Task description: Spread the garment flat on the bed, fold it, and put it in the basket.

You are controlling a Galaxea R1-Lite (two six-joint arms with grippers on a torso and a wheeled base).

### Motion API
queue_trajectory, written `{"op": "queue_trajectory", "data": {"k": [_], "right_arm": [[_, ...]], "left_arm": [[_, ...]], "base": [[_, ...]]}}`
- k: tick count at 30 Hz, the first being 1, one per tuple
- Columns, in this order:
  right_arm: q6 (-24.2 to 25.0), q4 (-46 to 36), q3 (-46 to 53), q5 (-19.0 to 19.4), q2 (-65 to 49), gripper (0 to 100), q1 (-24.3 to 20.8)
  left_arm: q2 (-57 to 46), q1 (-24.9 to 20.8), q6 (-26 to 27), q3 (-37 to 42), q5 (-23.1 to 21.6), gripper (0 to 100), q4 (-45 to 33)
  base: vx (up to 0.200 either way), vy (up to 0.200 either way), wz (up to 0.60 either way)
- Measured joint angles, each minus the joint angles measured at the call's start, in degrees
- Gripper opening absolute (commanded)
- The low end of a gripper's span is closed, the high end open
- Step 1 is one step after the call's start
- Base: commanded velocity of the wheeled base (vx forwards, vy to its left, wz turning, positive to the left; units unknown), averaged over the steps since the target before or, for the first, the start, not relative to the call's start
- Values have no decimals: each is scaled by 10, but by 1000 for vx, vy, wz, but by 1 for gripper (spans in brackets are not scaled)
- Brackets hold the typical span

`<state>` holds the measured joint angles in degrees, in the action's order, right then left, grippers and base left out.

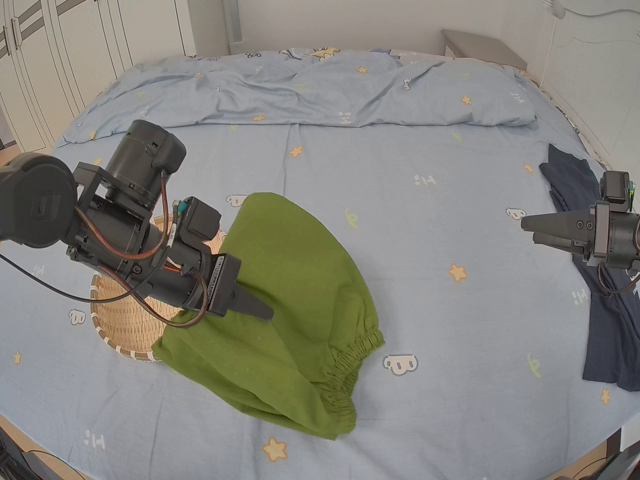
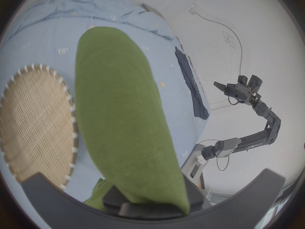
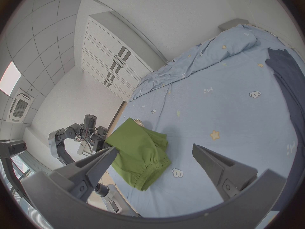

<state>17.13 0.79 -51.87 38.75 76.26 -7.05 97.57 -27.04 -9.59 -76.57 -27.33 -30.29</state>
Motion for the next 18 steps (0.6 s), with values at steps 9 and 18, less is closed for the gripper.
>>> {"op": "queue_trajectory", "data": {"k": [9,18], "right_arm": [[0,2,2,0,3,100,0],[-1,2,3,0,4,100,0]], "left_arm": [[-24,38,41,-25,15,0,26],[-88,109,40,-17,15,0,91]], "base": [[0,0,0],[0,0,0]]}}
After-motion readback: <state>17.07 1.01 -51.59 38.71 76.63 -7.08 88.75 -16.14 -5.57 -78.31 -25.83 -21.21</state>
